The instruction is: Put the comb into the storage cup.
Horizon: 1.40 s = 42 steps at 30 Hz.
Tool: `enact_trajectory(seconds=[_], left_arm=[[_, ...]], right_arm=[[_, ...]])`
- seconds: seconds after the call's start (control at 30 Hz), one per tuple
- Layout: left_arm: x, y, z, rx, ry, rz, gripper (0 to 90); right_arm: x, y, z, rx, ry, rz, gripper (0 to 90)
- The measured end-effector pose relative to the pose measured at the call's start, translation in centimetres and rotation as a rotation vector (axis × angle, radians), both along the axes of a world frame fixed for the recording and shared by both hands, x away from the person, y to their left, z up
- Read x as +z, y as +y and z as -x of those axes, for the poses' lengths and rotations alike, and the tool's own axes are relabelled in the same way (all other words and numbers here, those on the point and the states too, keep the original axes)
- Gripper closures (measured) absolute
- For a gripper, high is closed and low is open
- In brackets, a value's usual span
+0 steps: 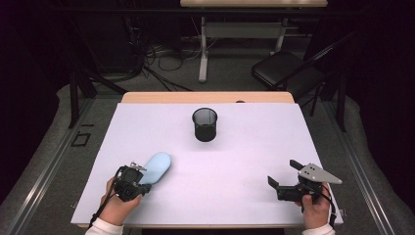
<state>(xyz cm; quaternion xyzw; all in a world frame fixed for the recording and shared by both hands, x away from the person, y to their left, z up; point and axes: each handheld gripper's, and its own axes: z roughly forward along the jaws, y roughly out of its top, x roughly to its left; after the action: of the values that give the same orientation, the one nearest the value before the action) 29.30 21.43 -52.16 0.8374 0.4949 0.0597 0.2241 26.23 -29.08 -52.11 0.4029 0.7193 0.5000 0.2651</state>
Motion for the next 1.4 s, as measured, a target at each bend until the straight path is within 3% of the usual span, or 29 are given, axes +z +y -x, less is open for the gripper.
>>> enact_trajectory(seconds=[0.2, 0.57, 0.83, 0.9, 1.07, 1.23, 1.3, 1.4], left_arm=[[1.2, 0.8, 0.6, 0.023, -0.050, 0.070, 86.7], [2.4, 1.8, 1.2, 0.043, -0.187, 0.171, 78.9], [2.6, 1.7, 1.3, 0.042, -0.236, 0.171, 65.9], [2.6, 1.8, 1.3, 0.050, -0.261, 0.169, 60.5], [2.5, 1.9, 1.4, 0.057, -0.325, 0.214, 48.9], [2.6, 2.2, 1.3, 0.049, -0.371, 0.216, 40.5], [2.5, 2.4, 1.2, 0.032, -0.422, 0.219, 39.2], [2.6, 2.8, 1.1, 0.049, -0.415, 0.242, 38.4]], right_arm=[[0.0, 0.1, -0.1, 0.002, -0.001, -0.002, 0.4], [-0.1, 0.1, -0.1, 0.004, 0.002, -0.006, 0.4], [-0.1, 0.1, -0.1, 0.003, 0.005, -0.003, 0.4], [-0.1, 0.1, -0.1, 0.004, 0.006, -0.003, 0.4], [-0.2, 0.2, -0.2, 0.005, 0.007, -0.005, 0.4], [-0.2, 0.3, -0.2, 0.009, 0.006, 0.002, 0.5], [-0.2, 0.3, -0.2, 0.008, 0.005, 0.001, 0.4], [-0.2, 0.3, -0.2, 0.005, 0.003, -0.003, 0.4]])
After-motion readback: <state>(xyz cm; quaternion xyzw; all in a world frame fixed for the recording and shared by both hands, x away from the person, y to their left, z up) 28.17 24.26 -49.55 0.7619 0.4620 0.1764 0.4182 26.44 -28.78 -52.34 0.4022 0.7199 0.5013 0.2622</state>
